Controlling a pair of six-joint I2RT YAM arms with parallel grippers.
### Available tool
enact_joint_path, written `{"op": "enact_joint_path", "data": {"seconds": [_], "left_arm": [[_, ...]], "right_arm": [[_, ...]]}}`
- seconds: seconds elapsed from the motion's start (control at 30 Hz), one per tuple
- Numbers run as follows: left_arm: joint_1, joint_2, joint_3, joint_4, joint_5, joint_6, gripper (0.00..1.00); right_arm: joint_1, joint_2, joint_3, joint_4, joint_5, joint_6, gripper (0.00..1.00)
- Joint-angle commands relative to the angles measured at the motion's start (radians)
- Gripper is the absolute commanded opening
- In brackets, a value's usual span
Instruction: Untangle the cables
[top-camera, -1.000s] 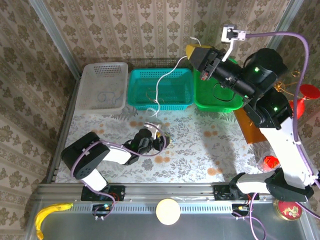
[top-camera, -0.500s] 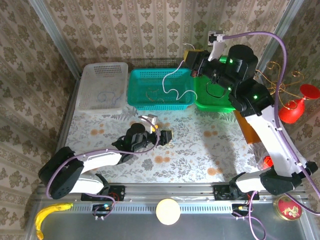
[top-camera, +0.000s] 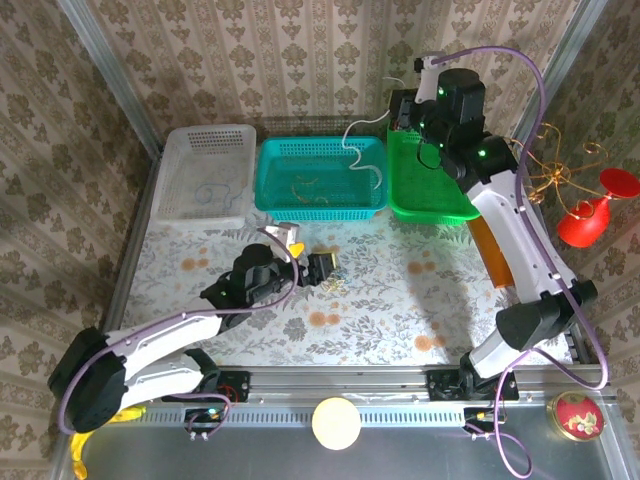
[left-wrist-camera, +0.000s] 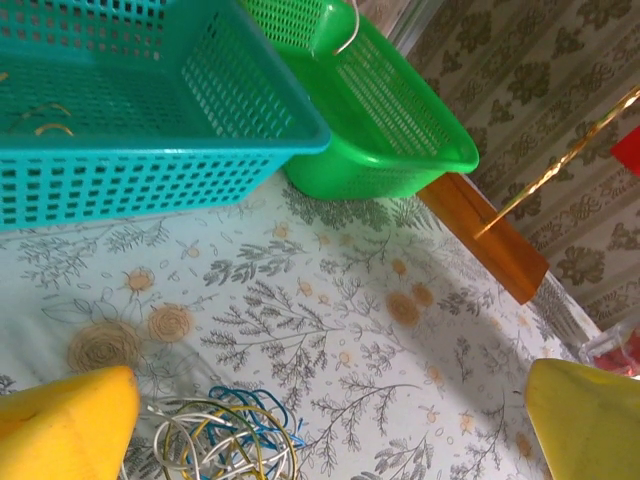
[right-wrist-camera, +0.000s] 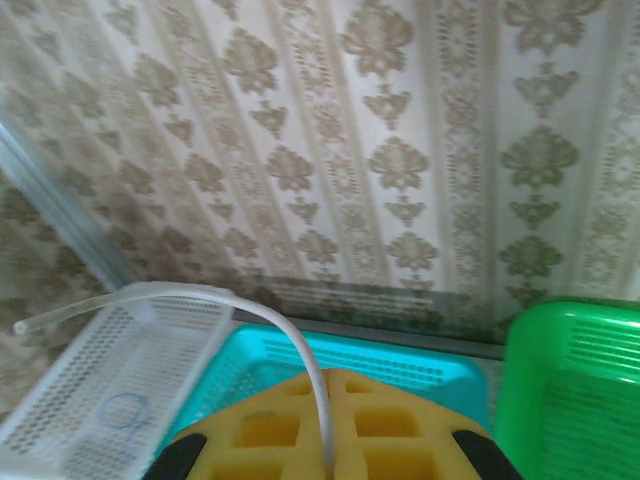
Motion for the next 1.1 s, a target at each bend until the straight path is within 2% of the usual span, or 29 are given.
{"op": "enact_joint_path", "data": {"seconds": [0.0,0.23,0.5,0.67,0.93,1.07], "left_arm": [[0.020,-0.041,0.040,-0.069,-0.015,-0.012,1.00],[0.055,-0.077,0.070,-0.108,0.016,-0.004,1.00],[0.071,-0.090,0.099,-0.126,0.050,-0.002,1.00],[0.075,-0.101,0.100,-0.143,0.051,0.002,1.00],[0.076,-0.101,0.077,-0.114,0.050,-0.021,1.00],[0.076,-0.095,0.075,-0.100,0.053,-0.026,1.00]], "right_arm": [[-0.030,0.027,0.031,0.033,0.086,-0.064,0.00],[-0.048,0.104,0.021,0.029,0.246,-0.180,0.00],[-0.011,0.166,-0.139,0.100,0.469,-0.304,0.00],[-0.005,0.193,-0.186,0.113,0.565,-0.320,0.00],[-0.004,0.229,-0.117,0.066,0.629,-0.345,0.00],[0.007,0.252,-0.153,0.041,0.628,-0.317,0.00]]}}
